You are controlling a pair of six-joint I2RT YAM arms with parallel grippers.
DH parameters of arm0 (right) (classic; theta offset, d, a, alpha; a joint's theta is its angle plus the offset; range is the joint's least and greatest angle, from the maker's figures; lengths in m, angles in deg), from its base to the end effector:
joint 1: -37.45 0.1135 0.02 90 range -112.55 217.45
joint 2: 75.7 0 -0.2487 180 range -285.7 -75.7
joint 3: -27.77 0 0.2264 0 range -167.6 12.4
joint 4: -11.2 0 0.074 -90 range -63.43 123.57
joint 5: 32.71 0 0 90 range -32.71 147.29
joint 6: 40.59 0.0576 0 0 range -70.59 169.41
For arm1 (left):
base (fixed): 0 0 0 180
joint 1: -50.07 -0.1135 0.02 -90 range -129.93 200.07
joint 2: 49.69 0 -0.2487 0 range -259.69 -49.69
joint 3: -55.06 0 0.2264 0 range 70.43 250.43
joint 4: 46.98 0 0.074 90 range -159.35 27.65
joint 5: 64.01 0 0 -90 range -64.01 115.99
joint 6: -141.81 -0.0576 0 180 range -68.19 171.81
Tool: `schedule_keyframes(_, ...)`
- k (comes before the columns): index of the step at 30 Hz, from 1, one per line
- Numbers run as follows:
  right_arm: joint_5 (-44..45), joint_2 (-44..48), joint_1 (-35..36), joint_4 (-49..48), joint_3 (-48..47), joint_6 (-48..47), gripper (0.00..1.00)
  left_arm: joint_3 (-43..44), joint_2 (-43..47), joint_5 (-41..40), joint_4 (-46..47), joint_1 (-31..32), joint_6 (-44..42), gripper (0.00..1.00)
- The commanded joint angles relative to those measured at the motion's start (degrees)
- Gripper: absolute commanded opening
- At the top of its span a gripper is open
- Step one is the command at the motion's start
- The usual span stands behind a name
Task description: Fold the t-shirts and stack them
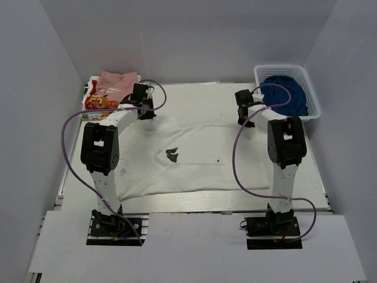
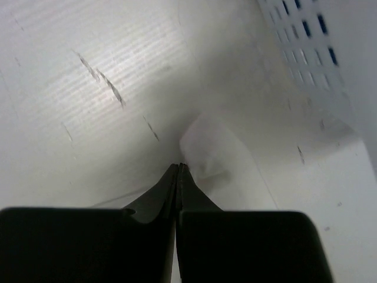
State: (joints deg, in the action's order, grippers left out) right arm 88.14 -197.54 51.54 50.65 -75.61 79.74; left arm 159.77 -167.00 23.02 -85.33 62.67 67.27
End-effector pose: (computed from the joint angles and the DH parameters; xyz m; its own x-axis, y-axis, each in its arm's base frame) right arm 0.4257 0.0764 0.1485 -0.6814 0.2760 -0.6779 0.4626 0.8801 -0.1067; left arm 0.4280 -0.0926 0.1830 -0.7801 -0.0984 -0.6179 -0.0228 0.9914 -0.1292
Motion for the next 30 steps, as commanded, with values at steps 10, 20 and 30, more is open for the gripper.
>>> schedule_keyframes(10, -1.0, 21.6, 2.2, -9.0, 20.0, -3.9, 0.0, -22.8, 26.7, 2.8, 4.5, 0.5, 7.8, 0.0)
schedule_keyframes(20, -1.4, 36.0, 3.1, -11.0, 32.3, -3.3, 0.0, -41.8, 49.3, 0.6, -0.1, 0.5, 15.6, 0.0)
schedule_keyframes(30, 0.0, 44.1, 3.1, -10.6, 38.2, -3.7, 0.0, -53.6, 67.6, 1.0, -9.9, 0.5, 25.6, 0.0)
